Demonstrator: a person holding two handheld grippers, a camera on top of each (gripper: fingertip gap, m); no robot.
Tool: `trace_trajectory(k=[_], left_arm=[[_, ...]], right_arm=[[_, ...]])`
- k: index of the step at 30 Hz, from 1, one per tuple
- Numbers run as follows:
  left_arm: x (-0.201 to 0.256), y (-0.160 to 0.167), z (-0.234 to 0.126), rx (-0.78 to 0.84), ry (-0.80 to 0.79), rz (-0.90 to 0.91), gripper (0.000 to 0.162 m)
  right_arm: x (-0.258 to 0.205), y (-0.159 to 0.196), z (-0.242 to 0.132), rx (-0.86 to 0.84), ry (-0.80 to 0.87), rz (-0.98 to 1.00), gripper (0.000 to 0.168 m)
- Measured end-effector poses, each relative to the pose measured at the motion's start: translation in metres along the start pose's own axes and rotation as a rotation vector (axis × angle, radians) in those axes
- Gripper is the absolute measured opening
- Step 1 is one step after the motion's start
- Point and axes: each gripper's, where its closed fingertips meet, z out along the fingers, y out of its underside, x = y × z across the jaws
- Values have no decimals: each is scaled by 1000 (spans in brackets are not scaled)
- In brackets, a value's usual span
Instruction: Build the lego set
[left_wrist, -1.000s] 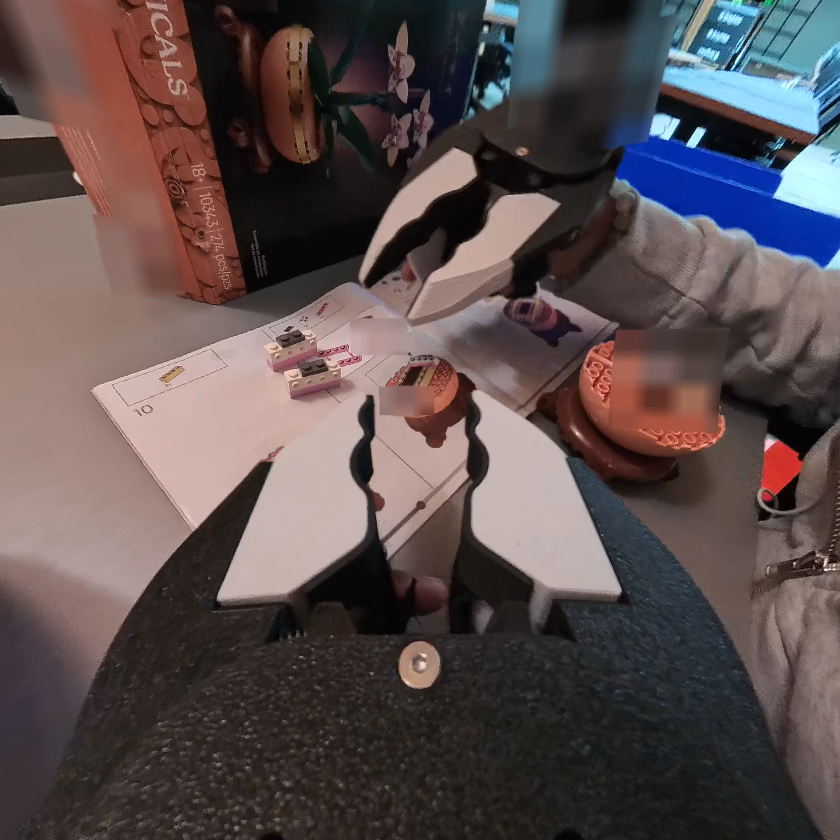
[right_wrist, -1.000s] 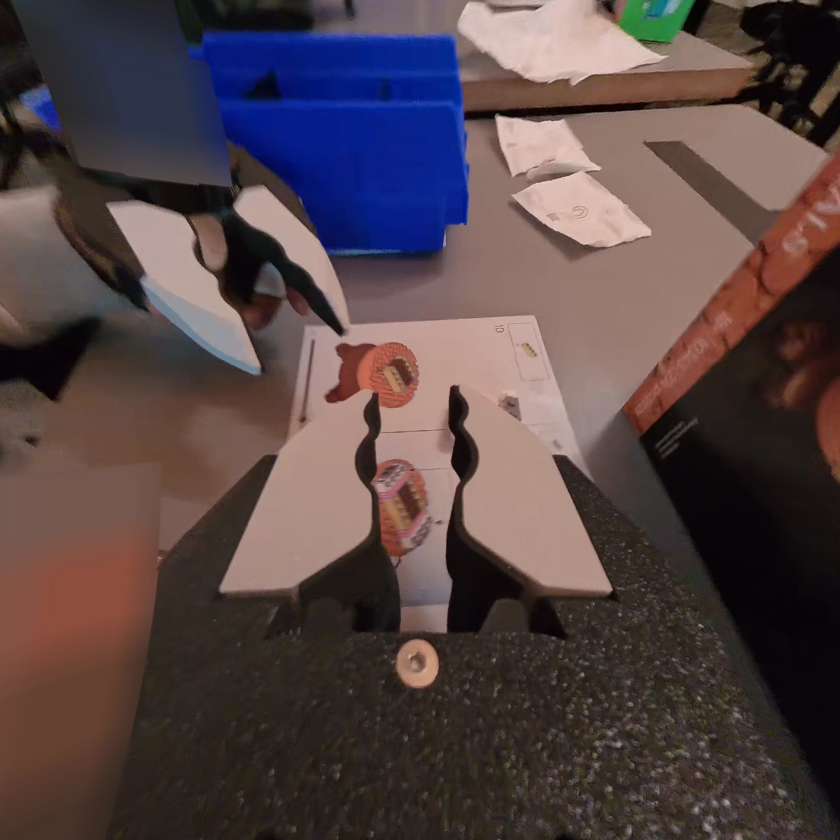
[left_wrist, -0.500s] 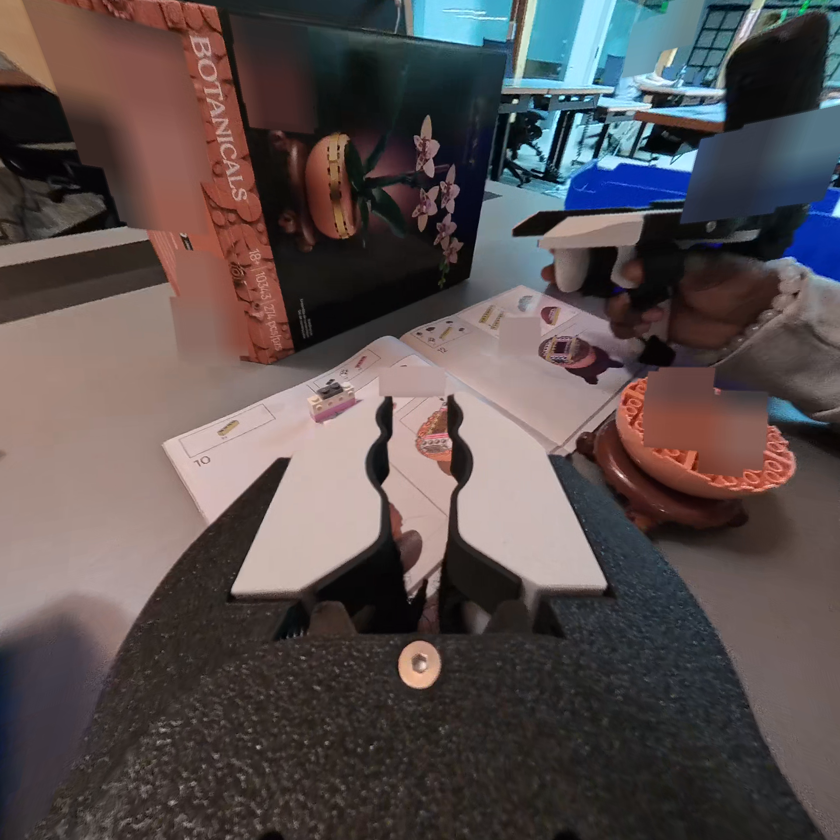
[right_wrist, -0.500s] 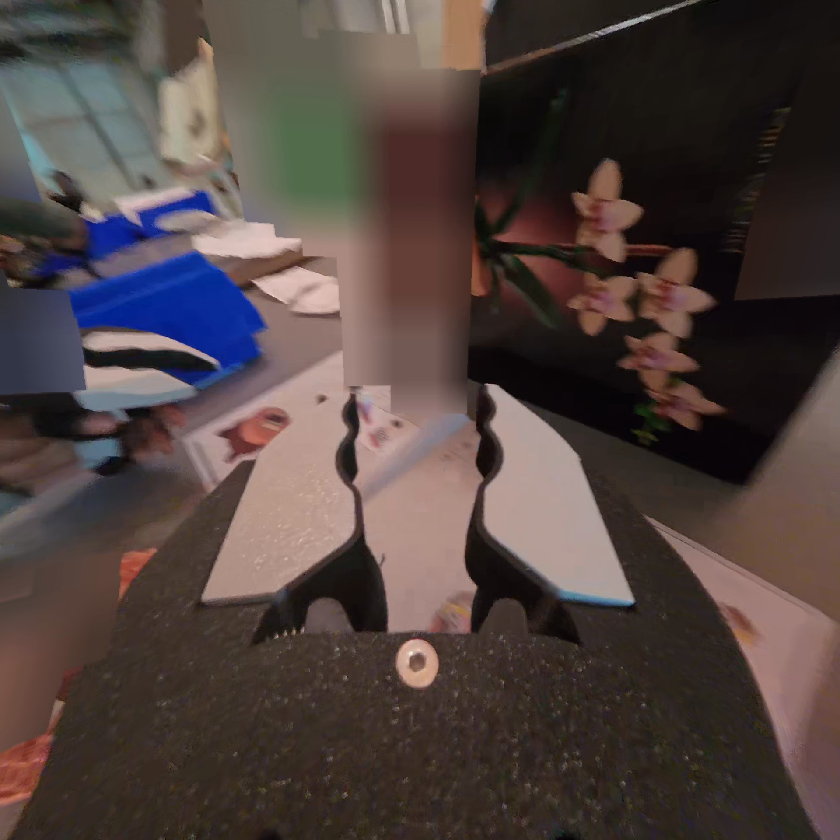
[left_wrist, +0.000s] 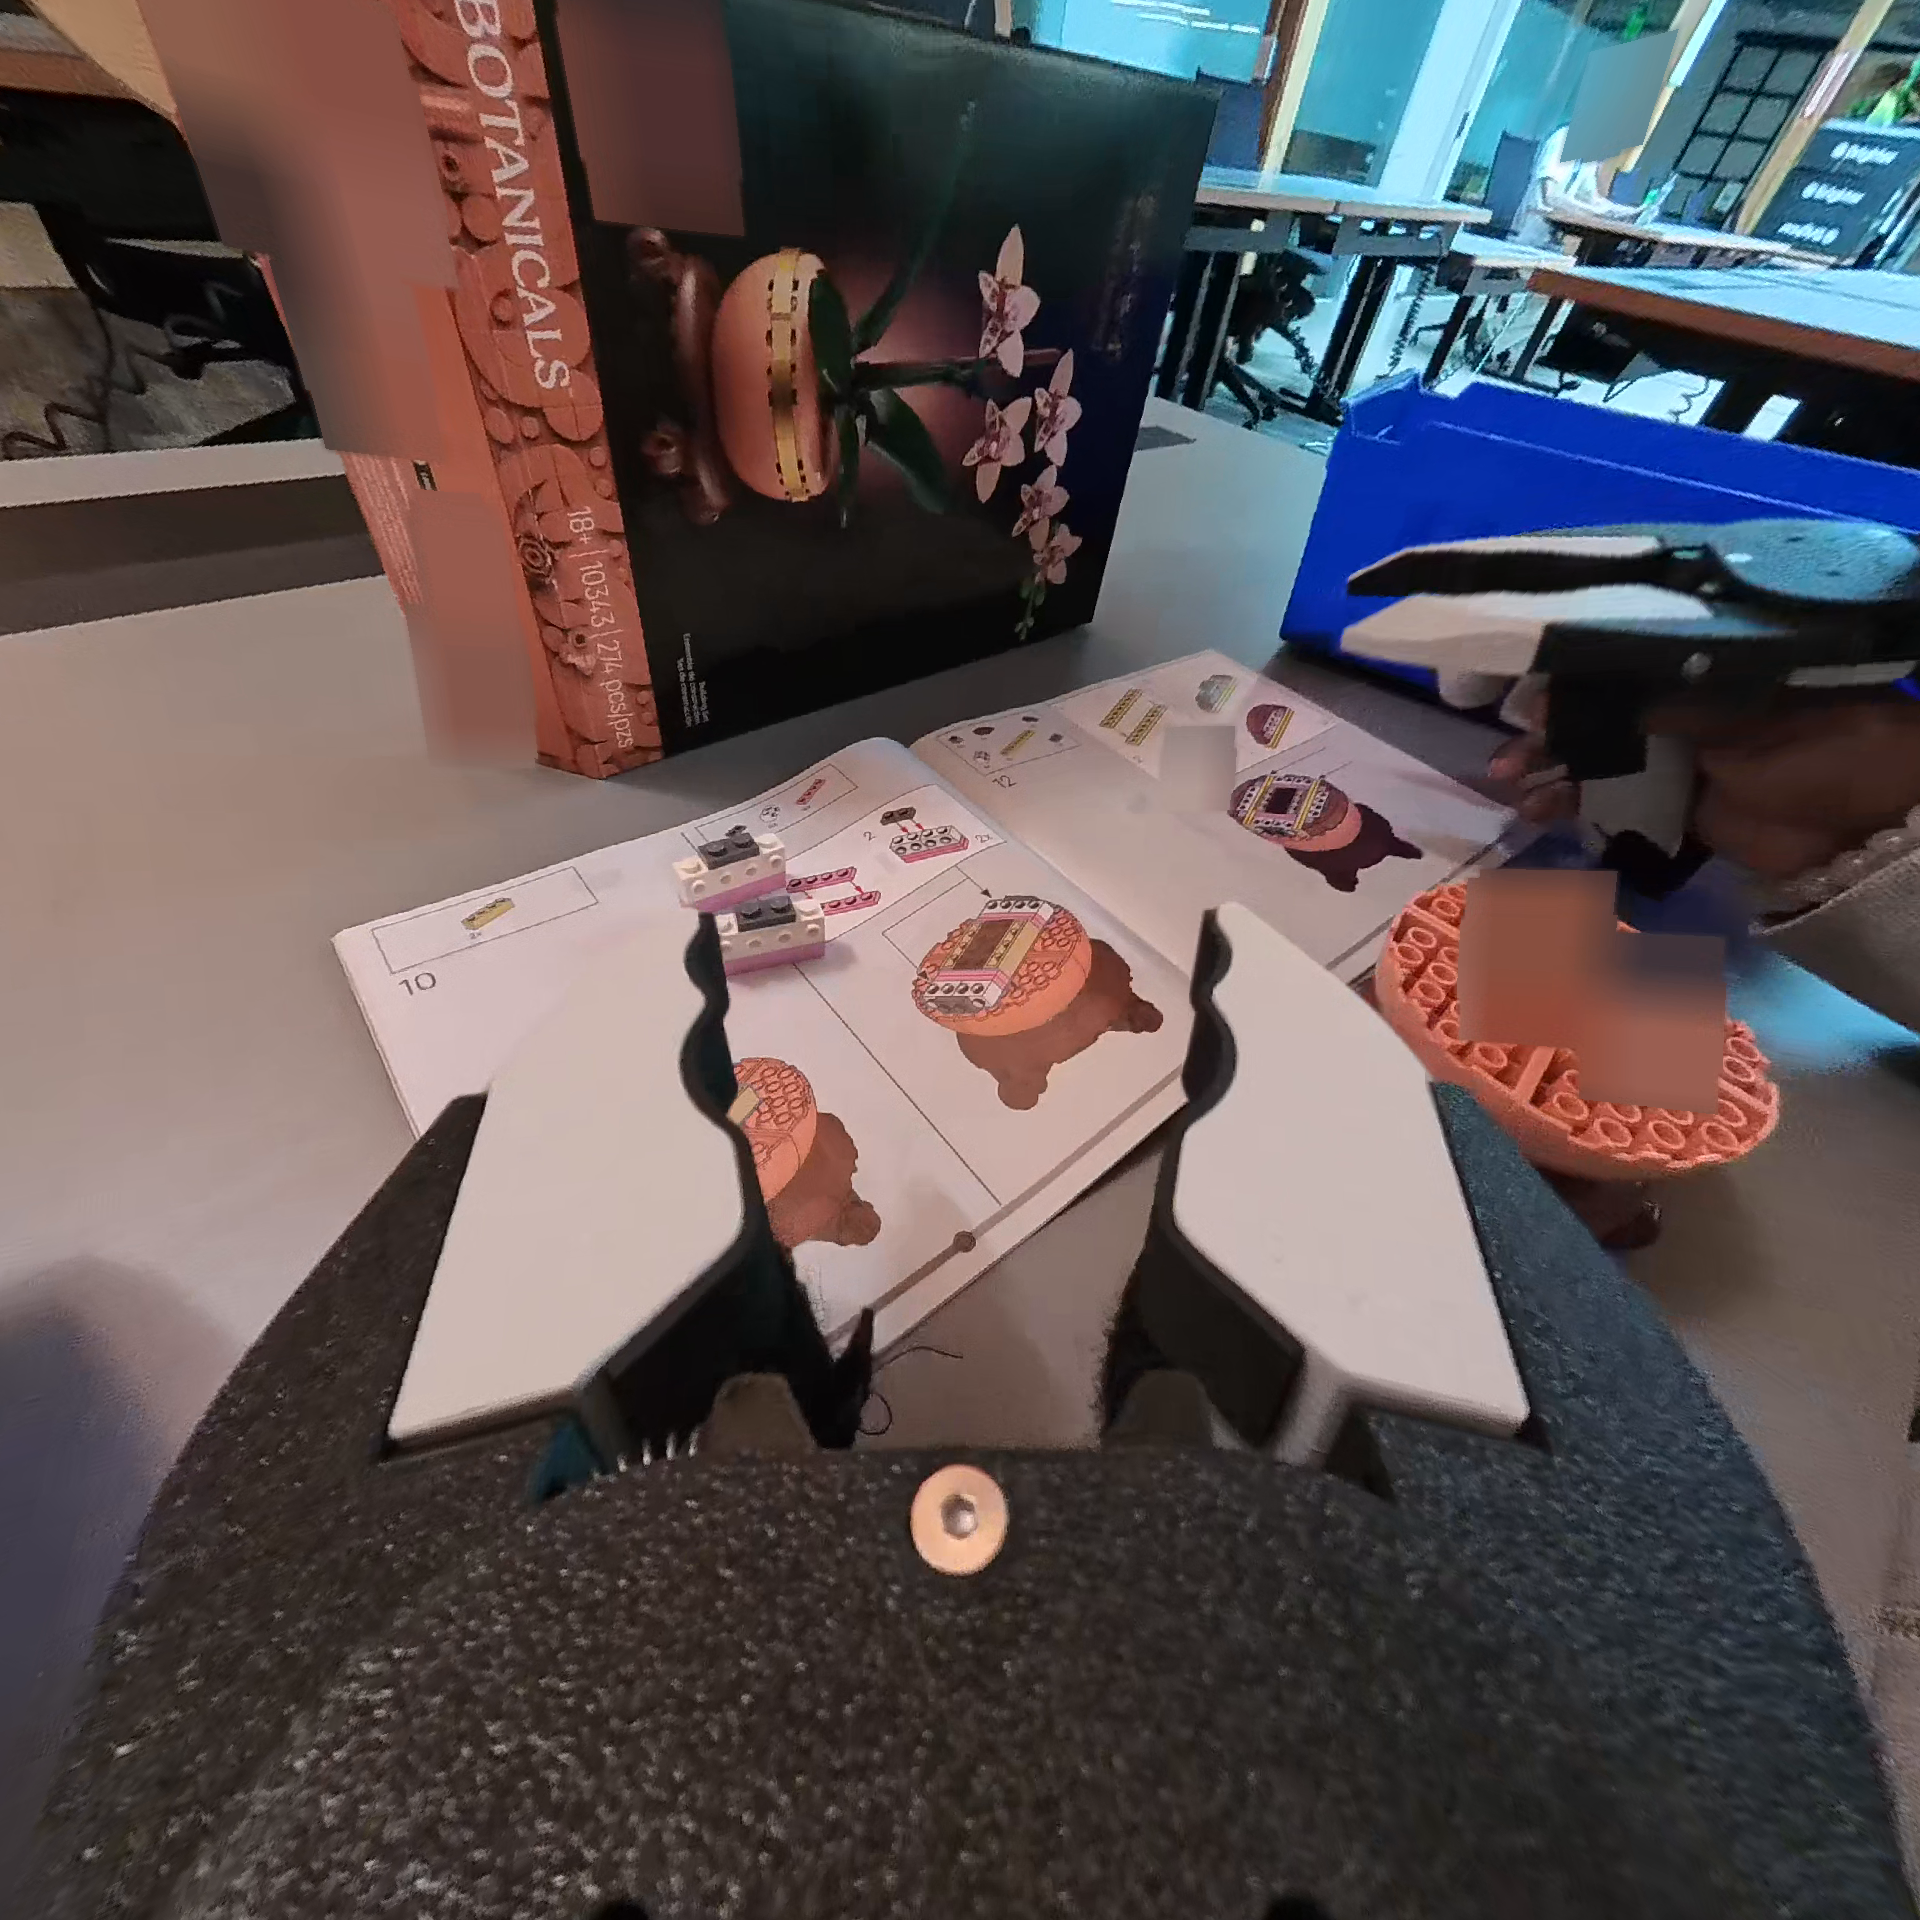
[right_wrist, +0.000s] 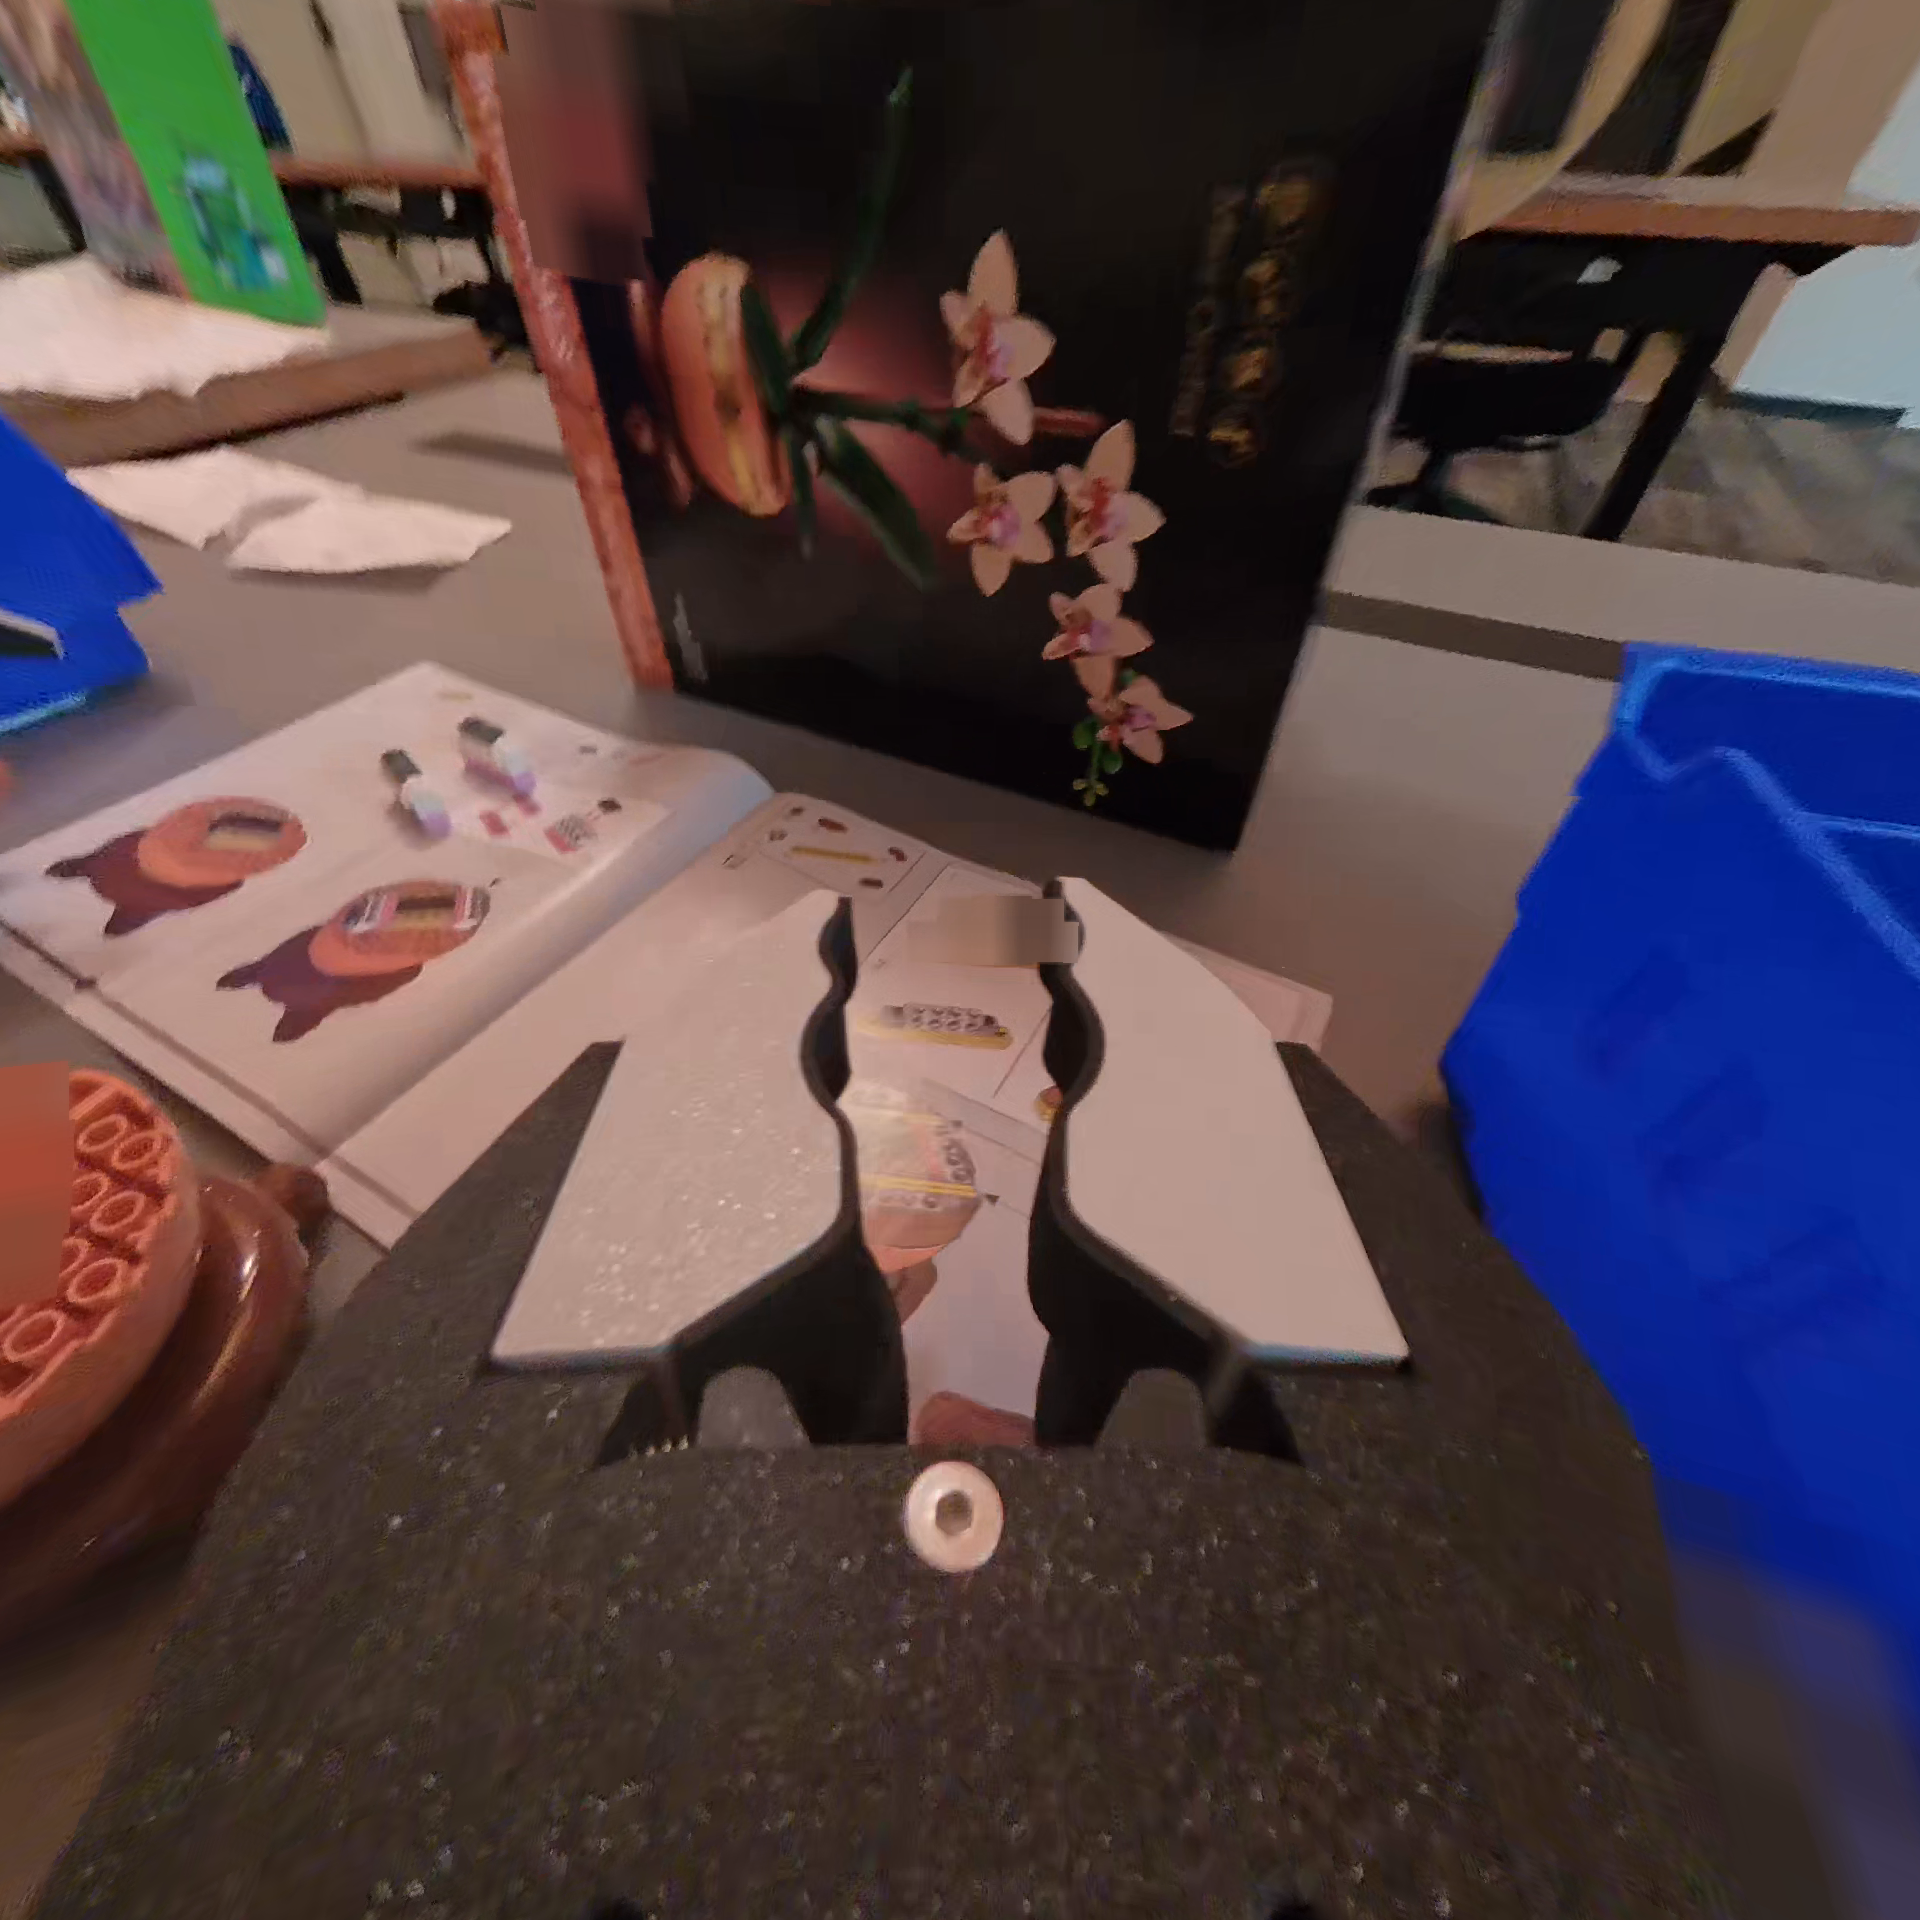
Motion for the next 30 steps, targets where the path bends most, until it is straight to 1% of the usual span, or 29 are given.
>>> trace_trajectory(k=[2, 3, 7, 10, 12, 14, 17, 21, 23, 25, 27, 28, 29, 30], left_arm=[[1, 1, 0, 4, 1, 1, 85], [1, 3, 0, 4, 2, -2, 85], [-1, 6, -1, 10, -10, -16, 87], [-3, 5, -1, 12, -11, -29, 87], [-4, 6, 0, 5, -13, -38, 86], [-7, 8, 1, -3, -33, -54, 79], [-10, 10, 2, -19, -53, -61, 68], [-8, 10, 2, -21, -71, -20, 53], [-9, 8, 1, -1, -89, 0, 39], [-10, 0, -2, 56, -104, 35, 19], [-14, -6, -7, 86, -130, 60, 9], [-18, -7, -9, 81, -140, 59, 8], [-21, -9, -11, 72, -146, 52, 9], [-25, -10, -14, 62, -153, 48, 11]], right_arm=[[6, -6, -5, 57, 19, -18, 18], [6, -7, -7, 76, 23, -36, 15], [8, -4, -6, 66, 22, -28, 15], [11, -2, -3, 52, 40, -23, 23], [15, -2, -2, 55, 61, -19, 21], [19, -3, -2, 56, 83, -7, 17], [22, 0, 0, 38, 93, 14, 16], [20, 5, 4, -8, 102, -18, 15], [22, 7, 7, -33, 122, -34, 11], [21, 10, 9, -59, 113, -40, 8], [25, 9, 8, -51, 139, -32, 8], [27, 7, 7, -33, 149, -27, 10], [29, 4, 6, -16, 159, -15, 17], [29, 3, 6, -10, 155, 0, 28]])
